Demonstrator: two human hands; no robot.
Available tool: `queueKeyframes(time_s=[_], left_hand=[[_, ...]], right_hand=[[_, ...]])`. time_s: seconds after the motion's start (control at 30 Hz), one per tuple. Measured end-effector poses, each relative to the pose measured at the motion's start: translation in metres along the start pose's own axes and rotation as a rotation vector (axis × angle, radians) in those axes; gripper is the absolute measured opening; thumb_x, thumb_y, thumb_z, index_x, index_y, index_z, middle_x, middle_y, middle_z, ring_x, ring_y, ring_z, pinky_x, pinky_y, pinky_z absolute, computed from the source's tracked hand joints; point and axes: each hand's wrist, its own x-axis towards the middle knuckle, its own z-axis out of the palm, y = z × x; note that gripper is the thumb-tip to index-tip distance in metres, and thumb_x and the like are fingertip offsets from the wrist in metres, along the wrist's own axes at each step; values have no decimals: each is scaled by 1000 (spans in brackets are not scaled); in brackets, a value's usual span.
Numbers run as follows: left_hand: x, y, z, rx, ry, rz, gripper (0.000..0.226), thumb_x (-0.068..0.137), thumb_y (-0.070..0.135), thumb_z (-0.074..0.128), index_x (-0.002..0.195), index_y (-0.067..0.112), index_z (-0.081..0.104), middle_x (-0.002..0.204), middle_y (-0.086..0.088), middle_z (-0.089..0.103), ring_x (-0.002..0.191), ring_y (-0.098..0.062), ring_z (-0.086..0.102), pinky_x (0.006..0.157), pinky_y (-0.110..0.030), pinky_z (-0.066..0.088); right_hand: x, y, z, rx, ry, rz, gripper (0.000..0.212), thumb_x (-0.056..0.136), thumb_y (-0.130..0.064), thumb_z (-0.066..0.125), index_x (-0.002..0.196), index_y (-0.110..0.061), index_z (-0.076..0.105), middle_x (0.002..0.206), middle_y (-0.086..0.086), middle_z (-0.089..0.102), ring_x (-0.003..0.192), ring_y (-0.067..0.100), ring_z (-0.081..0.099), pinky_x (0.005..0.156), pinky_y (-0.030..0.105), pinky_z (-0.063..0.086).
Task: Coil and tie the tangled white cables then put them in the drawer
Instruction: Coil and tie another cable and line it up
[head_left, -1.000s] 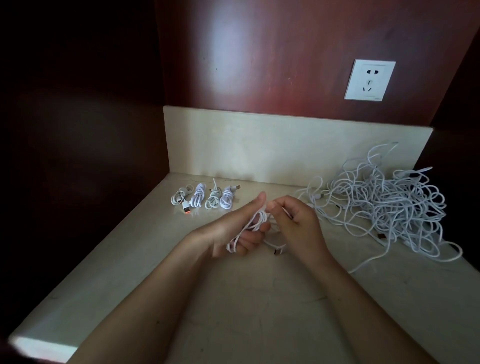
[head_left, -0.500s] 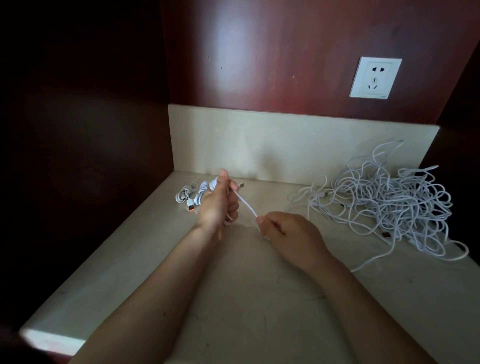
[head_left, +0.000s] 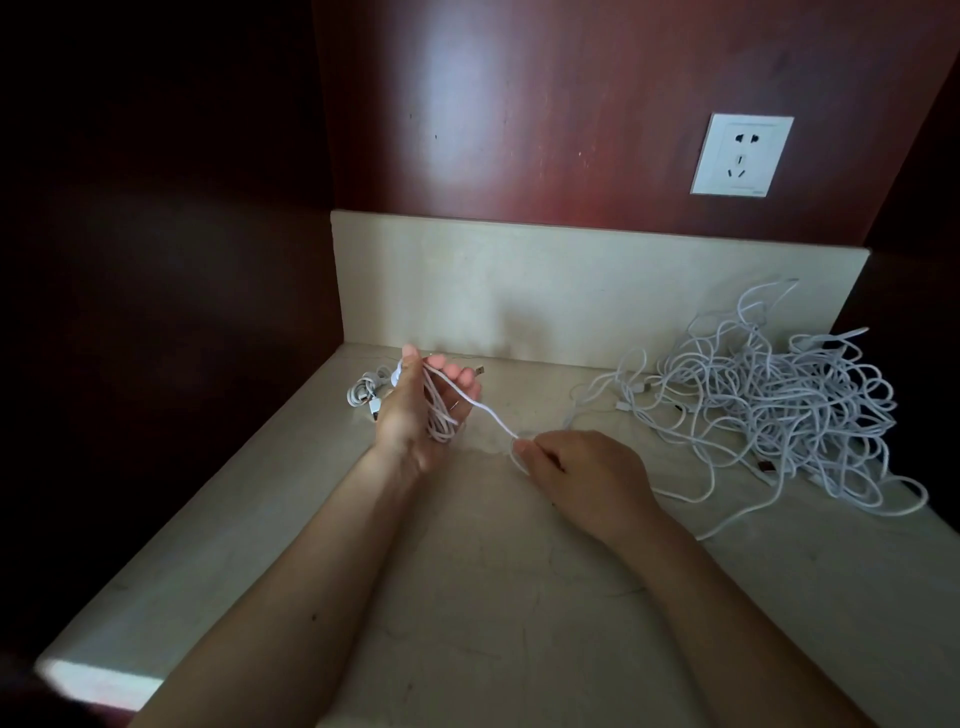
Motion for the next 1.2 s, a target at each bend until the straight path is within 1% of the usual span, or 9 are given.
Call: queueKeyframes(time_s=[0.13, 0.27, 0.43, 0.6, 0.73, 0.8, 0.9, 1.13, 1.2], left_hand=[[3, 0, -4, -19, -28, -7, 44, 103, 47, 35, 70, 18, 40, 42, 9, 28, 31, -4, 26, 32, -14, 26], [6, 2, -9, 139, 25, 38, 46, 103, 46, 36, 66, 19, 34, 41, 10, 22, 30, -2, 17, 30, -12, 15], [0, -2, -8, 744, 26, 177, 46, 103, 38, 40, 62, 19, 32, 38, 10, 27, 29, -5, 21, 36, -11, 16], [-23, -19, 4, 1095, -267, -118, 54, 94, 63, 39, 61, 21, 43, 47, 6, 41, 38, -8, 33, 37, -17, 24], [-29, -24, 5, 999, -540, -418, 69, 83, 84, 24, 67, 20, 45, 58, 3, 37, 45, -8, 25, 40, -19, 18], [-32, -20, 6, 956, -610, -434, 56, 82, 77, 43, 70, 21, 45, 59, 4, 32, 46, -6, 22, 40, -17, 17], [-35, -13, 5, 1046, -696, -325, 23, 80, 37, 67, 81, 22, 50, 57, 7, 30, 47, -4, 25, 42, -16, 22], [-38, -6, 4, 1216, -700, -233, 22, 77, 17, 63, 94, 16, 49, 54, 8, 33, 46, -5, 29, 43, -17, 24], [-38, -7, 4, 1231, -726, -236, 15, 86, 8, 62, 85, 22, 59, 54, 8, 35, 46, -5, 30, 44, -17, 25]], right_hand=[[-2, -6, 3, -44, -11, -99, 47, 99, -49, 40, 63, -20, 41, 61, -4, 44, 67, 9, 45, 60, 30, 28], [-3, -9, 8, -20, 15, -205, 41, 96, -49, 45, 69, -18, 49, 66, -3, 50, 67, 9, 48, 60, 29, 29], [-6, -10, 2, 299, 110, -219, 25, 81, -47, 46, 71, -25, 55, 60, -12, 51, 59, 5, 48, 57, 18, 35], [0, -7, -4, 594, 238, -151, 21, 84, -41, 58, 72, -24, 60, 64, -9, 58, 59, 7, 53, 59, 33, 44], [3, -1, -9, 787, 251, -65, 22, 89, -17, 70, 71, -20, 57, 60, -12, 60, 57, -1, 53, 59, 21, 40], [6, 0, -6, 838, 227, -32, 19, 87, -19, 69, 73, -16, 57, 62, -6, 62, 61, 5, 57, 61, 22, 42], [12, 1, -3, 892, 198, 3, 20, 84, -23, 69, 70, -17, 56, 64, -8, 57, 65, 6, 53, 64, 23, 41], [11, -5, -6, 1106, 59, 148, 22, 91, -6, 65, 73, -5, 51, 44, -15, 44, 38, -1, 41, 41, 10, 32], [9, -7, -10, 1177, -3, 171, 20, 94, -6, 60, 77, -2, 50, 38, -13, 41, 31, 1, 37, 36, 11, 29]])
